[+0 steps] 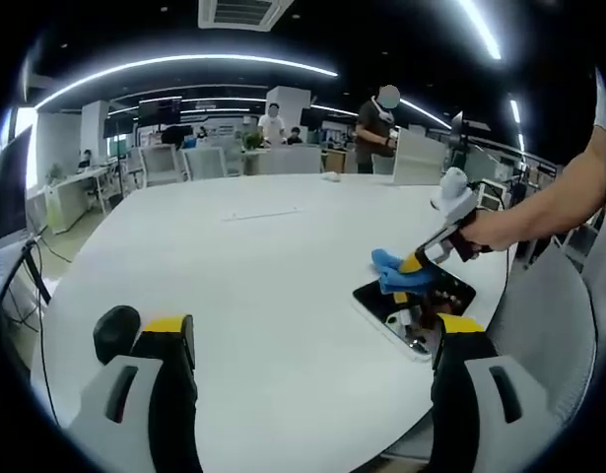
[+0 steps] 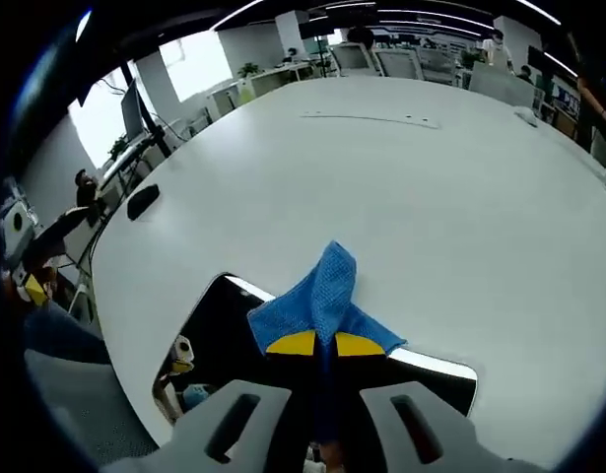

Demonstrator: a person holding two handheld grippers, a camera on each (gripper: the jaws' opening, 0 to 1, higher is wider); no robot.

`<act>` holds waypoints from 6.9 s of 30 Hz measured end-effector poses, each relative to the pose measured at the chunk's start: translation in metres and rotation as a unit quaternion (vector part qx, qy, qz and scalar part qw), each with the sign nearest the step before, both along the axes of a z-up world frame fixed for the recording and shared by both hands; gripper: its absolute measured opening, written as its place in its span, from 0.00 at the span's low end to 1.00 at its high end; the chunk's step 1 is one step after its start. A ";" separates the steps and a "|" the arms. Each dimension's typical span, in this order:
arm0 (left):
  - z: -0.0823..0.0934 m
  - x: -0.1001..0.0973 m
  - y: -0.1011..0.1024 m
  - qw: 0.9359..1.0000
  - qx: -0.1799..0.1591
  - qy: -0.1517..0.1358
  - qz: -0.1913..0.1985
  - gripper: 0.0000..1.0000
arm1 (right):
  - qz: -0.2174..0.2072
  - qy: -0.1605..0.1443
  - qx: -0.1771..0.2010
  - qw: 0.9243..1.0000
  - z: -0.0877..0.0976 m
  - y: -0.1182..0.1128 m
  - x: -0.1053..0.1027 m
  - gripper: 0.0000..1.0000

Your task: Wipe the mirror surface with the cleaning cloth until all visible marks leave the cleaned area.

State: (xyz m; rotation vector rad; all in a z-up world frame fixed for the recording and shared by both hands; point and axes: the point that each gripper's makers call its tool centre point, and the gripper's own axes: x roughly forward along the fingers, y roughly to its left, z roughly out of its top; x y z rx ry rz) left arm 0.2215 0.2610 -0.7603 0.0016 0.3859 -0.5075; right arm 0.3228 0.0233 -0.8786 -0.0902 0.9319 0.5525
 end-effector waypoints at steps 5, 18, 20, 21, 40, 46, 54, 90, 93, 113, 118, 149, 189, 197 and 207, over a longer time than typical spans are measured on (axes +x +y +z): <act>0.004 0.004 -0.003 1.000 -0.006 -0.002 -0.002 0.99 | 0.021 0.002 0.006 1.000 0.000 0.030 0.003 0.00; 0.005 0.010 0.000 1.000 -0.014 -0.002 -0.002 0.99 | 0.057 0.003 0.010 0.998 0.000 0.083 0.004 0.00; 0.004 0.012 0.002 1.000 -0.017 -0.002 0.001 0.99 | 0.057 0.002 0.006 0.998 0.000 0.082 0.004 0.00; 0.004 0.013 0.003 1.000 -0.019 -0.003 0.002 0.99 | 0.056 0.003 0.007 0.998 0.000 0.081 0.002 0.00; 0.008 0.014 -0.006 1.000 -0.016 -0.009 -0.002 0.99 | 0.054 0.028 0.018 0.998 0.000 0.081 -0.020 0.00; 0.014 0.015 -0.005 1.000 -0.019 -0.017 0.006 0.99 | 0.068 0.027 0.021 0.997 0.000 0.083 -0.033 0.00; 0.011 0.014 -0.002 0.999 -0.025 -0.016 0.014 0.99 | 0.080 0.032 0.020 0.996 0.000 0.084 -0.047 0.00; 0.019 0.013 -0.009 1.000 -0.009 -0.017 -0.001 0.99 | 0.076 0.038 0.013 0.996 0.001 0.035 -0.061 0.00; 0.019 0.015 -0.006 1.000 -0.010 -0.018 0.001 0.99 | 0.071 0.040 0.012 0.997 0.001 0.027 -0.060 0.00; 0.014 0.019 -0.012 1.000 -0.014 -0.018 -0.006 0.99 | 0.034 0.041 -0.004 0.999 -0.001 -0.041 -0.060 0.00; 0.013 0.020 -0.015 1.000 -0.020 -0.018 -0.004 0.99 | 0.027 0.042 -0.005 0.999 0.000 -0.053 -0.061 0.00; -0.001 0.013 -0.024 1.000 -0.019 -0.008 -0.012 0.99 | -0.046 0.075 -0.007 0.996 -0.001 -0.115 -0.060 0.00; -0.011 0.009 -0.018 1.000 -0.018 0.000 -0.008 0.99 | -0.042 0.064 -0.016 0.997 -0.002 -0.111 -0.096 0.00; -0.013 0.004 -0.021 1.000 -0.015 0.003 -0.010 0.99 | -0.041 0.078 -0.012 0.996 -0.002 -0.109 -0.106 0.00; -0.013 0.000 -0.026 1.000 -0.015 0.004 -0.011 0.99 | -0.041 0.088 -0.011 0.995 -0.002 -0.108 -0.111 0.00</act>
